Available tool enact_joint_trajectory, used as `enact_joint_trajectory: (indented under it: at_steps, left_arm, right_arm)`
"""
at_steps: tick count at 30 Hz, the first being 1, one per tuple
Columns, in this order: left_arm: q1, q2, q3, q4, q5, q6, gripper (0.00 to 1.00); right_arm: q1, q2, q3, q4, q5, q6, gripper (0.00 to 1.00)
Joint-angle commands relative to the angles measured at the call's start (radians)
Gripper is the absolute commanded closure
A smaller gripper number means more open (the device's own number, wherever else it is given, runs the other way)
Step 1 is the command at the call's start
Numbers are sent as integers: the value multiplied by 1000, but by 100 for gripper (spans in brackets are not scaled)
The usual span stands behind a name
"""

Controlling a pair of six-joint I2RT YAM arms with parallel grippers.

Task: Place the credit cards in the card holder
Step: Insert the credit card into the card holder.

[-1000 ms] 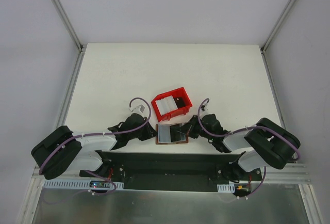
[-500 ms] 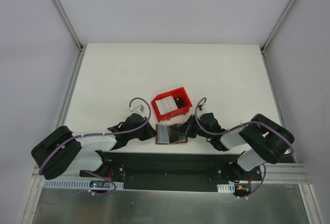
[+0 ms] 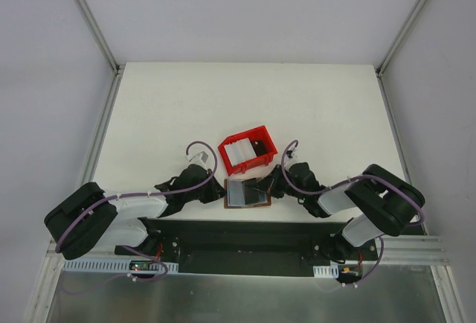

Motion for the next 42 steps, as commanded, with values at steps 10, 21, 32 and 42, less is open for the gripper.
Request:
enact_joint_trajectory:
  at_steps: [10,21,32,42]
  left_arm:
    - [9,38,-57,-163,-21,48,100]
    - [9,15,-69,-158,-26,48,100]
    - [10,34,-60,-148,-20,58,100]
    - [9,29,-66,-142,-20,56,100]
  right_arm:
    - [162,31,44,-24,199,70,97]
    - [180,-185,145,-507,342,-75,53]
    - [205,-77,271,-590,232,-95,50]
    - [225,-26,324,-504,173,-100,55]
